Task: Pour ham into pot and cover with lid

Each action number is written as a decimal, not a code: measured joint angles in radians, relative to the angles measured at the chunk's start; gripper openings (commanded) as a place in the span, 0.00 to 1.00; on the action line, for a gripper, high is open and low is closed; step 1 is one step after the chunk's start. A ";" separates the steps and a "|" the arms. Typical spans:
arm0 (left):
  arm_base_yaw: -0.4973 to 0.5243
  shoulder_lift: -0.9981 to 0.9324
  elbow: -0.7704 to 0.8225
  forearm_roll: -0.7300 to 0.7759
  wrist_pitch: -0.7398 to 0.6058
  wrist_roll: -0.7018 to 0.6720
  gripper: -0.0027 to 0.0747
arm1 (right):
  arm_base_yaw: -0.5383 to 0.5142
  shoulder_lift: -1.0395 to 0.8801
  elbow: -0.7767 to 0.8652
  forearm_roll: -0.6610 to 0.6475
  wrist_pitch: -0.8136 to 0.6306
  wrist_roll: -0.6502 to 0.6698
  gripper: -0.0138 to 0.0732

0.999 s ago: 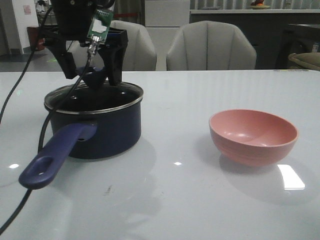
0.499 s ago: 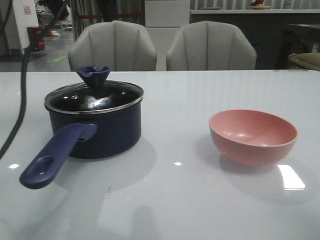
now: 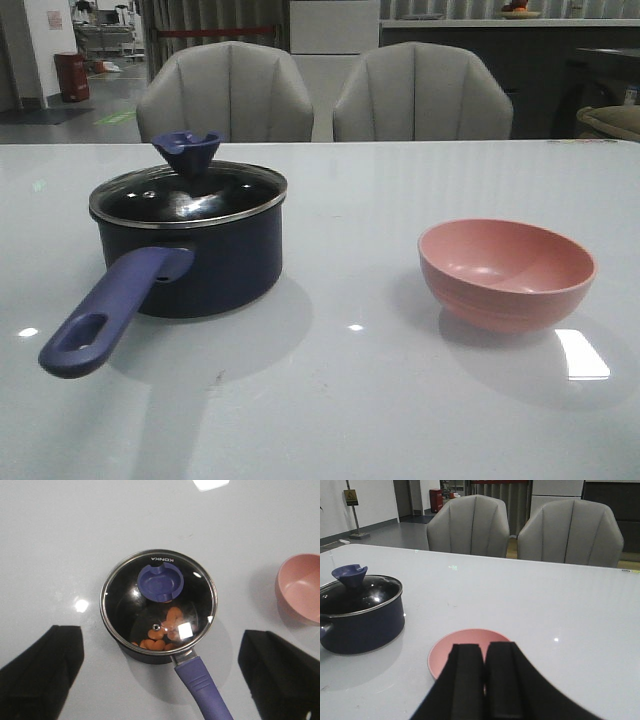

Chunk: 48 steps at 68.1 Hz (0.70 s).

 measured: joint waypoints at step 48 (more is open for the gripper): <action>0.000 -1.054 0.723 -0.002 -0.206 0.000 0.62 | 0.000 0.000 0.000 0.000 0.000 0.000 0.33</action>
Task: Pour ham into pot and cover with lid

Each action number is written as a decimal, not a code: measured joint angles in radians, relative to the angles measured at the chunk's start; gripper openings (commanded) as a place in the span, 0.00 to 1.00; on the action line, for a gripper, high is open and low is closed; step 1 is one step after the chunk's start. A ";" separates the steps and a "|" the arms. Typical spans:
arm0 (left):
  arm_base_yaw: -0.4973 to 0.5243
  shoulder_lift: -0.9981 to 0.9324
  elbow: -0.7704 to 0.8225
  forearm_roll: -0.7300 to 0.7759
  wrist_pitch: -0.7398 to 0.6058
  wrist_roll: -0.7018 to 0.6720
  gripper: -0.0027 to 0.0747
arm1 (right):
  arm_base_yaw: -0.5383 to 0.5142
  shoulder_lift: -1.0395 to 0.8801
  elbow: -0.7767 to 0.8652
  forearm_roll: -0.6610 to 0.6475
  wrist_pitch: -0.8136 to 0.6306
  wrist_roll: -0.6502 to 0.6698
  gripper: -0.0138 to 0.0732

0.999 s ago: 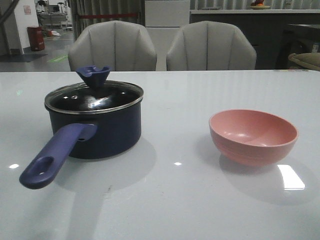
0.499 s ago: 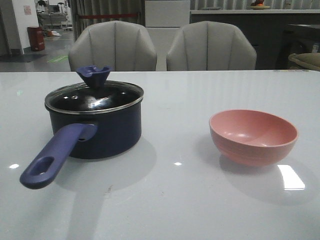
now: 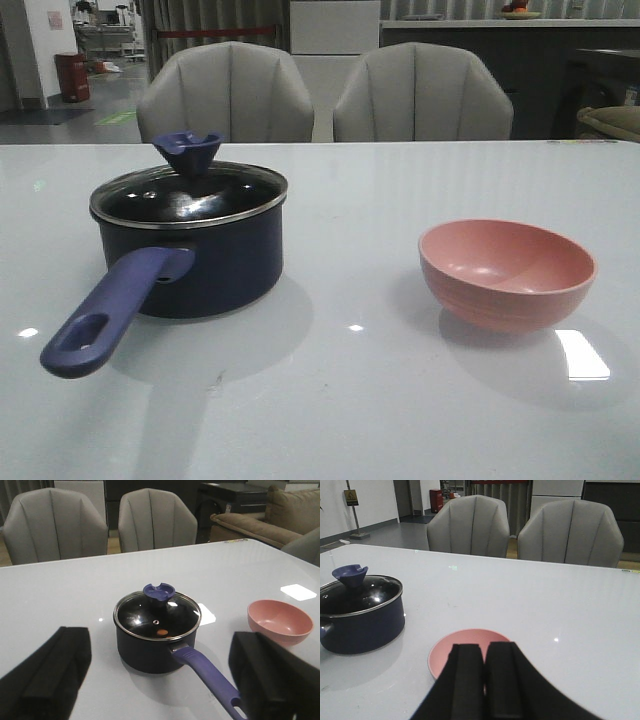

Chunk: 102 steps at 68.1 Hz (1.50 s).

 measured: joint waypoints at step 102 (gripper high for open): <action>0.372 -0.047 0.453 0.048 -0.493 0.001 0.18 | 0.000 0.000 0.000 0.000 0.000 0.000 0.33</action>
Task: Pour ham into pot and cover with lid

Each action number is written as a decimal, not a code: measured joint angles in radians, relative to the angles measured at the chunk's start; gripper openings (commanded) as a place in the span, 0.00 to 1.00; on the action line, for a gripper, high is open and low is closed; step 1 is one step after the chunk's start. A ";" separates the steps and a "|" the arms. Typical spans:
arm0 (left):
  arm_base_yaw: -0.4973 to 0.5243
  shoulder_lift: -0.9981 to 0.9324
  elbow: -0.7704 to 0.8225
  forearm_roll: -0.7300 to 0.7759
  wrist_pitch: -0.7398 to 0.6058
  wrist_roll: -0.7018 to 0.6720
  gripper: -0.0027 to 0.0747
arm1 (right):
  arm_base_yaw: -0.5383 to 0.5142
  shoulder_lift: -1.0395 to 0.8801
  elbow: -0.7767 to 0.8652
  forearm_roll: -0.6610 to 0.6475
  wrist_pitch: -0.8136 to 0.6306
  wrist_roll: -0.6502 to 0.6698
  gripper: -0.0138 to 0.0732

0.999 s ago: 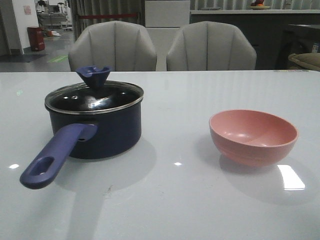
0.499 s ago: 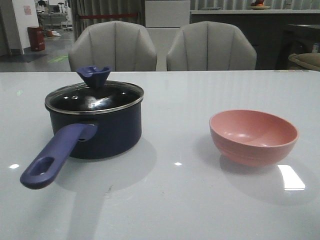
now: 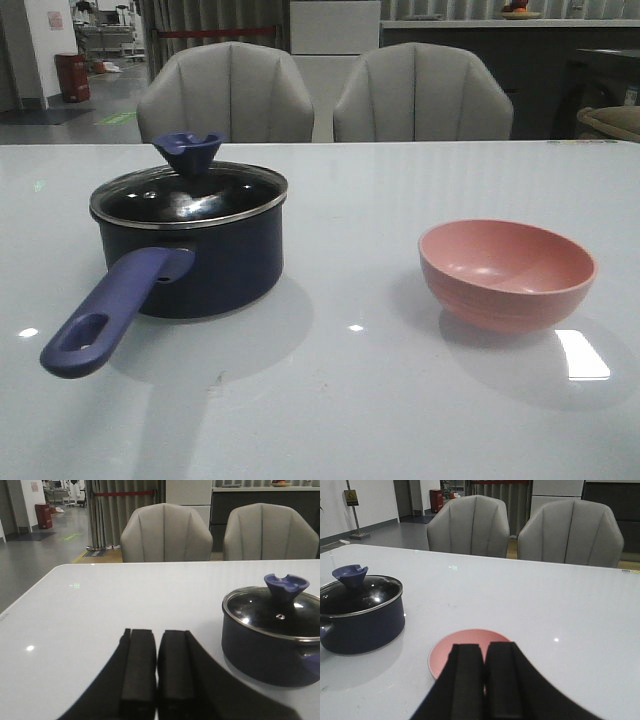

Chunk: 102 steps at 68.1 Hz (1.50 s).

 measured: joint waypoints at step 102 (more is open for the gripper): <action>0.002 -0.031 0.023 0.008 -0.043 0.000 0.18 | 0.000 0.000 0.004 -0.020 -0.013 -0.002 0.33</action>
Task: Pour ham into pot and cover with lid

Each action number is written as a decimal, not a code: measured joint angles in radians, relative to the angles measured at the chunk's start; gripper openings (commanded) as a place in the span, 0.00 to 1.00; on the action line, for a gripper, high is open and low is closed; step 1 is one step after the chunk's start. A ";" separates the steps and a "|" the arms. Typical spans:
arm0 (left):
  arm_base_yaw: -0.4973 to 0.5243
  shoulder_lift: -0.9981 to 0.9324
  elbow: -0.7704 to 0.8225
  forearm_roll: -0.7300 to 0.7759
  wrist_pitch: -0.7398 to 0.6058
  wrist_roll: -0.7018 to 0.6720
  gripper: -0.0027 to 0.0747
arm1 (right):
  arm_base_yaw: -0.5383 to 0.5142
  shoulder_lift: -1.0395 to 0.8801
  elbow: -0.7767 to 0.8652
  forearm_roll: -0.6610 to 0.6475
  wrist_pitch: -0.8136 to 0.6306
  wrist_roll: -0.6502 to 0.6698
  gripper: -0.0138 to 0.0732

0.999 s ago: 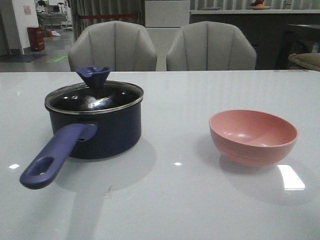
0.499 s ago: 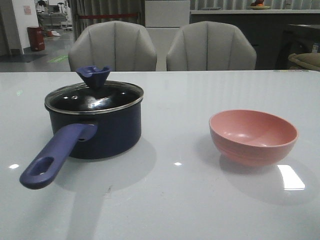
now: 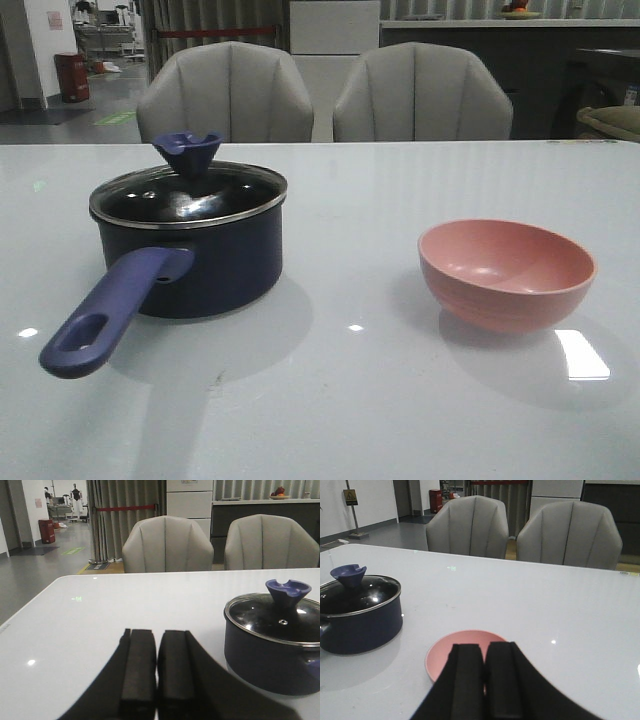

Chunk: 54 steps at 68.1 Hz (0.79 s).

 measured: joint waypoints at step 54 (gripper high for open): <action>0.000 0.000 0.000 0.000 -0.002 0.000 0.18 | -0.189 -0.152 0.172 -0.259 -0.078 0.194 0.33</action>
